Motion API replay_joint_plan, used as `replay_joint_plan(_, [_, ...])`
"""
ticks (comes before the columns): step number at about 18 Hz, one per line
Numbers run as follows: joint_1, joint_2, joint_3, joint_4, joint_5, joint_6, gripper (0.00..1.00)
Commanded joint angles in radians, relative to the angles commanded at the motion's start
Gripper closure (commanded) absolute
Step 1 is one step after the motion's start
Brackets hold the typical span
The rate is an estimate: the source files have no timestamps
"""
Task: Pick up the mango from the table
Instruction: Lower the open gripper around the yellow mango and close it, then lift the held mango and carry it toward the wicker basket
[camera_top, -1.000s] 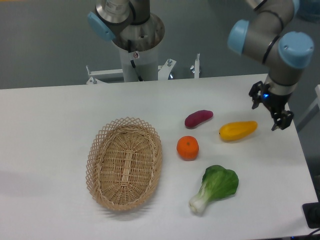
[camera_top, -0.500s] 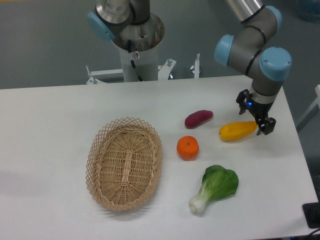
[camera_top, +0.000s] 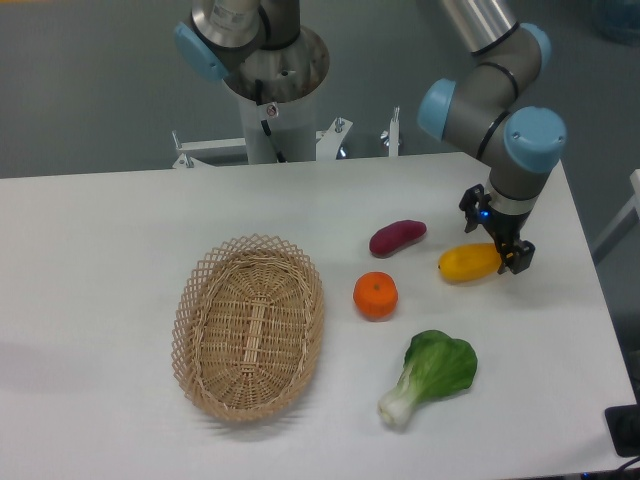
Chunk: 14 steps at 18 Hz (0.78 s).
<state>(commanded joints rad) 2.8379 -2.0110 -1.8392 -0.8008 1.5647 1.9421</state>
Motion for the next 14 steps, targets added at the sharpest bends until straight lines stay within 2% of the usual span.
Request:
replay_joint_plan(3, [-0.011, -0.003, -0.005, 0.014, -0.002, -0.003, 0.01])
replay_joint_plan(4, [-0.012, -0.003, -0.011, 0.021, -0.005, -0.003, 0.07])
replay_joint_plan(5, [-0.012, -0.003, -0.014, 0.032, -0.005, -0.003, 0.25])
replay_joint_plan(6, [-0.012, -0.002, -0.012, 0.032, -0.005, -0.002, 0.34])
replay_joint_plan(9, [-0.011, 0.000, -0.002, 0.032, -0.005, 0.001, 0.54])
replay_joint_plan(14, [-0.011, 0.005, 0.009, 0.031, -0.003, -0.002, 0.60])
